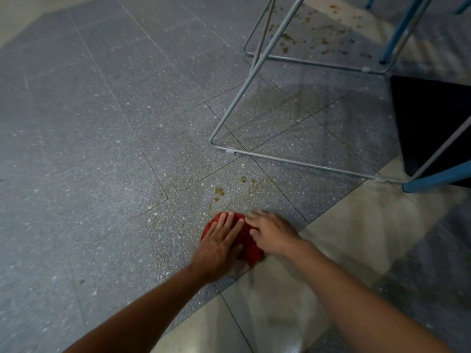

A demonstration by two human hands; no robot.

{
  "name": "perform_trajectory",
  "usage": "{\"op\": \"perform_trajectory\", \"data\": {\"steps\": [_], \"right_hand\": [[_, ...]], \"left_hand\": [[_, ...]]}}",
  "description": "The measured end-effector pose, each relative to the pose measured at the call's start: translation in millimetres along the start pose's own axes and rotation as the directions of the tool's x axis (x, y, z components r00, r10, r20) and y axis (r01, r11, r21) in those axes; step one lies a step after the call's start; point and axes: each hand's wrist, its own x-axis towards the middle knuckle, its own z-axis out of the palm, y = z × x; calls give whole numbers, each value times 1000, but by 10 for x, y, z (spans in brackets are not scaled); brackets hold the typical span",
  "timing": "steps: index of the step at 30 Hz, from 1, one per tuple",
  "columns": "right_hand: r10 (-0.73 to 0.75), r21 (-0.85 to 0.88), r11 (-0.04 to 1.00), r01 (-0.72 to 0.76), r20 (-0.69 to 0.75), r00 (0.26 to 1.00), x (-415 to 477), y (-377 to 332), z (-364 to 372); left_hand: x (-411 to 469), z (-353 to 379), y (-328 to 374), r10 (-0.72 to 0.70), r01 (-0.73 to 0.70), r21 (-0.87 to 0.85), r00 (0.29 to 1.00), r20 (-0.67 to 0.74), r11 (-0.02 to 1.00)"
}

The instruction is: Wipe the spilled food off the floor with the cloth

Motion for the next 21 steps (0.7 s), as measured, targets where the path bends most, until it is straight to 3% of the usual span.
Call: {"op": "perform_trajectory", "data": {"steps": [4, 10, 13, 15, 17, 19, 21], "right_hand": [[65, 8, 998, -64, -135, 989, -106, 255, -170], [149, 67, 988, -139, -188, 971, -265, 477, -239], [202, 92, 978, -187, -189, 961, -347, 604, -233], [219, 107, 973, -202, -183, 958, -359, 648, -209], [231, 117, 970, -212, -186, 955, -359, 649, -189], [245, 136, 966, -221, -197, 949, -369, 602, -206], [243, 133, 967, -218, -206, 948, -365, 555, -250]], "left_hand": [[8, 274, 61, 6, -5, 199, 1000, -5, 980], [-131, 340, -396, 146, -127, 203, 986, -77, 971], [234, 55, -631, -61, 83, 129, 984, -167, 988], [620, -103, -605, -237, 250, 91, 962, -134, 964], [806, -95, -417, -293, 303, 81, 950, -111, 950], [689, 87, -170, -175, 189, 150, 979, -100, 970], [350, 282, -57, 64, -47, 228, 996, -69, 973]]}}
